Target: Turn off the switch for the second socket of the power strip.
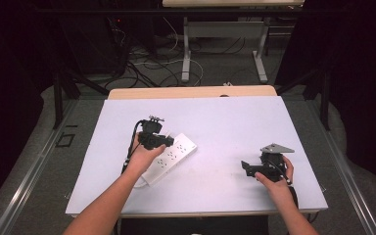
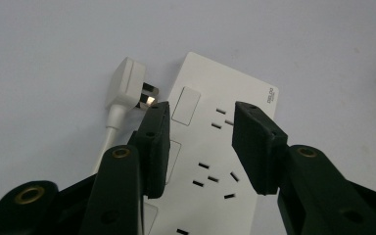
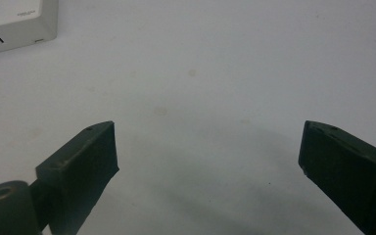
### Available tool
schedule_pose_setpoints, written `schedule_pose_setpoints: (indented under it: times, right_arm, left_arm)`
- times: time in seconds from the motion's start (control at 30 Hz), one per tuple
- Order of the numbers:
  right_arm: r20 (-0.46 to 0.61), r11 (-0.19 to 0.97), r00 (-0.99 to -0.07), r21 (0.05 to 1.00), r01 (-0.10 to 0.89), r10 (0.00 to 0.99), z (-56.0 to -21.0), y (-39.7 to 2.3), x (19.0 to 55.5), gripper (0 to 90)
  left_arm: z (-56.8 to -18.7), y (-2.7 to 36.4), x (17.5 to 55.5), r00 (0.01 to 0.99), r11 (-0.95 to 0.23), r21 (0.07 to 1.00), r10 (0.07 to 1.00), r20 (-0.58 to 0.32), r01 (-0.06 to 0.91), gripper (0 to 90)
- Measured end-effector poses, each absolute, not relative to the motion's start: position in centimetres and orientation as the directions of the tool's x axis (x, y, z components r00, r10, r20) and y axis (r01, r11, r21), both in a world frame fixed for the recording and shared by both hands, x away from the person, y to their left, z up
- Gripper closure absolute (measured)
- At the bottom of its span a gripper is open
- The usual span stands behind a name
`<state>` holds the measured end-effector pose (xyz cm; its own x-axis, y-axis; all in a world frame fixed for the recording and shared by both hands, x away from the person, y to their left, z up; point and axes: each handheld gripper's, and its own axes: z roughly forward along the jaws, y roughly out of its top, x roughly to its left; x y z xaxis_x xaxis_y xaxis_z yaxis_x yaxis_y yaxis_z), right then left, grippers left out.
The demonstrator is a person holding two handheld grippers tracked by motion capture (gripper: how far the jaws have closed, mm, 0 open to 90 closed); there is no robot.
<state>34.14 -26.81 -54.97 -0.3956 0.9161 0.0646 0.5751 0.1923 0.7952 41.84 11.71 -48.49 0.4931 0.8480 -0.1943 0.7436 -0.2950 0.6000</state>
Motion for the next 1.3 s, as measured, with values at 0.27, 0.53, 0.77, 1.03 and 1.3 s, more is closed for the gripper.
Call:
schedule_pose_setpoints:
  times: [0.27, 0.53, 0.77, 1.03, 1.3]
  right_arm:
    - [0.064, 0.191, -0.394, 0.796, 0.575, 0.917, -55.0, -26.8, 34.1, 6.9]
    - [0.060, 0.194, -0.395, 0.797, 0.572, 0.917, -54.9, -26.9, 34.1, 6.9]
    - [0.056, 0.196, -0.393, 0.797, 0.571, 0.918, -54.9, -26.9, 34.1, 6.9]
    - [0.058, 0.193, -0.391, 0.798, 0.572, 0.918, -54.9, -26.8, 34.0, 6.9]
    - [0.055, 0.196, -0.392, 0.798, 0.570, 0.918, -54.8, -26.8, 34.0, 6.9]
  left_arm:
    - [-47.9, 12.0, 41.2, 0.502, -0.284, 0.626, 0.842, -0.199, 0.726, 48.3]
    - [-47.3, 12.9, 40.6, 0.515, -0.298, 0.650, 0.840, -0.169, 0.699, 39.6]
    - [-47.0, 14.1, 40.0, 0.536, -0.306, 0.665, 0.827, -0.168, 0.681, 35.4]
    - [-46.5, 15.5, 39.4, 0.550, -0.323, 0.692, 0.825, -0.128, 0.645, 25.8]
    - [-46.2, 17.1, 38.6, 0.539, -0.305, 0.711, 0.833, -0.123, 0.634, 18.6]
